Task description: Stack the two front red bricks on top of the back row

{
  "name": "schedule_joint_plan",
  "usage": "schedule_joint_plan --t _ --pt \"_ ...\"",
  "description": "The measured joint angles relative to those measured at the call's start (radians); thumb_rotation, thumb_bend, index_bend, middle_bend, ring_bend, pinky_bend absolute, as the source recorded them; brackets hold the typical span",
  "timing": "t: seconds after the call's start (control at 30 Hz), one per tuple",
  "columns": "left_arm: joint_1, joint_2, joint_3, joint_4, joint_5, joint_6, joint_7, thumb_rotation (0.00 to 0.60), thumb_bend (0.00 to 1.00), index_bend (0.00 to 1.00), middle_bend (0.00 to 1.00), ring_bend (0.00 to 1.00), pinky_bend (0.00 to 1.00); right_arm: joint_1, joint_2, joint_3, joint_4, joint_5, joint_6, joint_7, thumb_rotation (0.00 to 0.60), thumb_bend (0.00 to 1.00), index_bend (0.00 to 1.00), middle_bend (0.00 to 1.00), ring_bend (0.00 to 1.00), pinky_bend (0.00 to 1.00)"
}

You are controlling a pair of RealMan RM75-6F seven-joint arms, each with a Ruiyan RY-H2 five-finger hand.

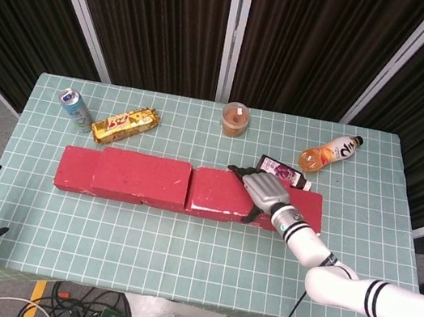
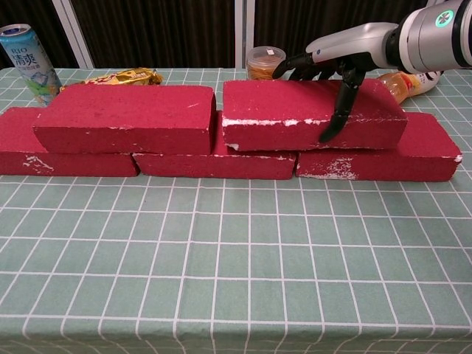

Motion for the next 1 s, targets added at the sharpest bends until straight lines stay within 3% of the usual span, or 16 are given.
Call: schedule_joint_plan --t 1.0 --pt "-0.004 0.013 0.016 0.003 -0.002 -0.037 -0.036 0.6 0.0 0.03 0.0 0.0 0.0 0.075 -0.047 -0.048 0.02 0.105 0.042 -0.033 0.6 0.03 0.0 0.2 0.11 0.13"
